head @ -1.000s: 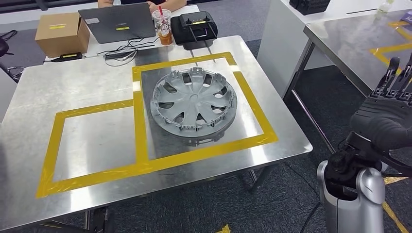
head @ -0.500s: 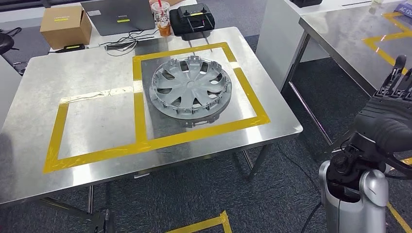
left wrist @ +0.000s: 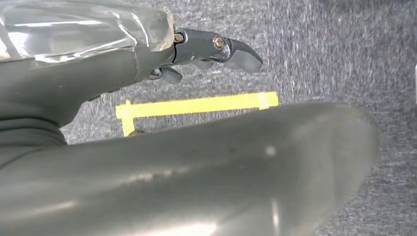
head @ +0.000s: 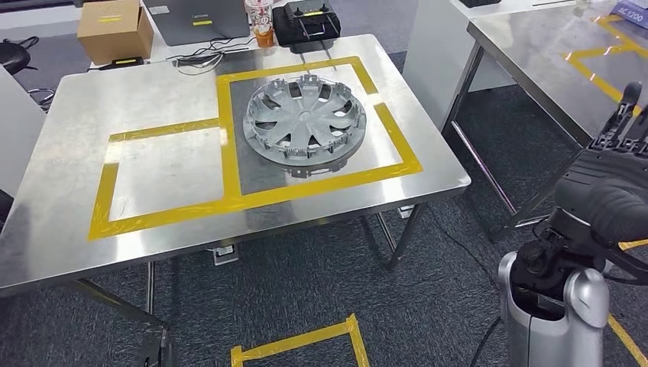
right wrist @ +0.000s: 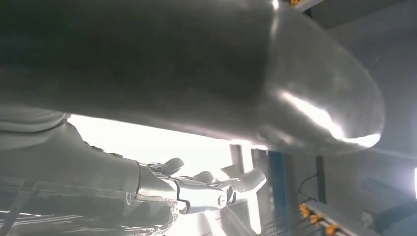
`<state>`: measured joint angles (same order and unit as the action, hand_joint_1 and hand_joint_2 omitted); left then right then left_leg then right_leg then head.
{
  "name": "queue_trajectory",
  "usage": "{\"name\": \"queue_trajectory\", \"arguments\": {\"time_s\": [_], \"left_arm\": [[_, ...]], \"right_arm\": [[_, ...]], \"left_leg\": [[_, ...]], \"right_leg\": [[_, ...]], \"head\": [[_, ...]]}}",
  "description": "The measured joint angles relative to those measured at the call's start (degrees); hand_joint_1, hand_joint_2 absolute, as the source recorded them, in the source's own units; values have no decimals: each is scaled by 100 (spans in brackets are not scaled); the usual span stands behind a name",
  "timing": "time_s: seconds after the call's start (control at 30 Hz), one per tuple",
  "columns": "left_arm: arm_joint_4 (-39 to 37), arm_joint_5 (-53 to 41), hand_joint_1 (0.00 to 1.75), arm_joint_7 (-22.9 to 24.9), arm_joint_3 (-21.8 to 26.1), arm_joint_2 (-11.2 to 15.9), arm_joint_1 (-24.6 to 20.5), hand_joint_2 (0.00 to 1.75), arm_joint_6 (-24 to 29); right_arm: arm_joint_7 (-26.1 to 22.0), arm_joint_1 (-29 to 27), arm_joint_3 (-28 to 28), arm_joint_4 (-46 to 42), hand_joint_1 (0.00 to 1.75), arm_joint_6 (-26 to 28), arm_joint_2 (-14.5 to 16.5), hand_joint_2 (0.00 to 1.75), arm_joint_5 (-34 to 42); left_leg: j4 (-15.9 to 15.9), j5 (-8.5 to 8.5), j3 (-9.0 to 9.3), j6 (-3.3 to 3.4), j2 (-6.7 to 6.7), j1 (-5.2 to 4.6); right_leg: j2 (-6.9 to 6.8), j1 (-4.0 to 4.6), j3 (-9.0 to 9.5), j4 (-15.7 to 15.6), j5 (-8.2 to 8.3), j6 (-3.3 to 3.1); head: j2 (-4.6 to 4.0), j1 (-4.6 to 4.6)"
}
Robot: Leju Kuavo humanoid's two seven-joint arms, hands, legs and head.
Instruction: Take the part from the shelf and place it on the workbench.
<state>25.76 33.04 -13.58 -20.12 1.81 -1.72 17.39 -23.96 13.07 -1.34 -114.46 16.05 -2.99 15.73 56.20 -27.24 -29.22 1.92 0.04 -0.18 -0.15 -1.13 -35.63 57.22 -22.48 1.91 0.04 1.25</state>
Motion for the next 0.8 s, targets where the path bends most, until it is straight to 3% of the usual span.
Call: {"name": "queue_trajectory", "arguments": {"time_s": [0.03, 0.1, 0.13, 0.17, 0.2, 0.23, 0.3, 0.37, 0.4, 0.47, 0.5, 0.53, 0.57, 0.63, 0.67, 0.7, 0.73, 0.8], "left_arm": [[28, -34, 0, 14, 19, -2, 5, 0, 7], [83, -112, 0, 51, 54, -9, 12, 0, 12], [109, -161, 0, 74, 76, -10, 22, 0, 15], [137, -220, 0, 100, 106, -13, 37, 0, 18], [166, -275, 0, 126, 139, -18, 55, 0, 21], [195, -324, 0, 150, 177, -25, 75, 0, 29], [253, -398, 0, 186, 262, -50, 123, 0, 51], [317, -456, 0, 208, 346, -79, 188, 0, 69], [346, -479, 0, 216, 388, -89, 223, 0, 73], [393, -544, 0, 242, 485, -106, 298, 0, 77], [418, -588, 0, 265, 543, -118, 342, 0, 73], [446, -646, 0, 293, 609, -130, 392, 0, 66], [475, -724, 0, 323, 683, -140, 440, 0, 47], [539, -951, 0, 401, 864, -158, 526, 0, -16], [566, -1088, 0, 445, 967, -164, 553, 0, -58], [589, -1238, 0, 495, 1070, -171, 571, 0, -102], [609, -1381, 0, 543, 1160, -178, 580, 0, -144], [652, -1723, 0, 647, 1346, -190, 577, 0, -234]], "right_arm": [[0, -2, 15, -11, 0, -9, 1, 0, -5], [0, -12, 44, -25, 0, -26, 4, 0, -17], [0, -24, 58, -28, 0, -32, 6, 0, -23], [1, -40, 79, -29, 0, -35, 10, 0, -33], [7, -61, 106, -29, 0, -31, 14, 0, -53], [26, -86, 139, -29, 0, -8, 16, 0, -77], [89, -156, 236, -28, 0, 61, 19, 0, -108], [132, -249, 354, -26, 0, 106, 21, 0, -88], [158, -295, 413, -19, 0, 127, 22, 0, -82], [318, -423, 537, 45, 0, 230, 25, 0, -97], [447, -508, 605, 119, 0, 306, 27, 0, -104], [568, -617, 683, 223, 0, 372, 34, 0, -97], [669, -743, 771, 356, 0, 426, 45, 0, -92], [911, -1017, 978, 687, 0, 566, 69, 0, -174], [1078, -1158, 1090, 882, 0, 657, 84, 0, -253], [1278, -1296, 1213, 1102, 0, 747, 96, 0, -349], [1455, -1435, 1333, 1315, 0, 802, 114, 0, -444], [1771, -1677, 1642, 1812, 0, 781, 181, 0, -743]], "left_leg": [[-38, 86, -51, 43, 13, 12], [-66, 245, -210, 95, 27, 18], [-61, 319, -308, 107, 31, 14], [-57, 390, -407, 109, 34, 10], [-51, 459, -505, 106, 37, 7], [-41, 526, -598, 99, 39, 5], [-3, 641, -762, 72, 35, 2], [34, 741, -859, 21, 28, -10], [36, 792, -881, -12, 26, -10], [14, 885, -904, -84, 20, 3], [42, 834, -935, -119, 11, 15], [148, 670, -981, -154, 2, 27], [366, 403, -1048, -186, -5, 45], [1083, -207, -1186, -254, -9, 75], [1425, -357, -1217, -279, -8, 88], [1641, -368, -1185, -294, -7, 101], [1660, -258, -1065, -298, -7, 111], [1119, -46, -559, -279, -19, 127]], "right_leg": [[3, 3, -68, 139, -149, -17], [7, 7, -284, 766, -656, -79], [8, 7, -385, 1158, -871, -85], [7, 6, -436, 1472, -980, -59], [7, 5, -405, 1625, -969, -5], [7, 4, -270, 1566, -865, 58], [5, 9, 295, 873, -674, 116], [9, 35, 804, 75, -723, 39], [14, 55, 904, -123, -778, -15], [17, 59, 851, -174, -723, -107], [13, 48, 814, -179, -669, -155], [3, 30, 767, -191, -604, -201], [-7, 14, 709, -197, -536, -230], [-22, 15, 580, -189, -410, -248], [-26, 15, 508, -180, -348, -236], [-28, 15, 434, -166, -292, -220], [-32, 13, 351, -144, -244, -202], [-38, 9, 199, -88, -160, -156]], "head": [[0, -13], [0, -32], [0, -43], [0, -46], [0, -48], [0, -50], [0, -55], [0, -60], [0, -68], [0, -80], [0, -87], [0, -80], [0, -76], [0, -57], [0, -55], [0, -54], [0, -55], [0, -55]]}}
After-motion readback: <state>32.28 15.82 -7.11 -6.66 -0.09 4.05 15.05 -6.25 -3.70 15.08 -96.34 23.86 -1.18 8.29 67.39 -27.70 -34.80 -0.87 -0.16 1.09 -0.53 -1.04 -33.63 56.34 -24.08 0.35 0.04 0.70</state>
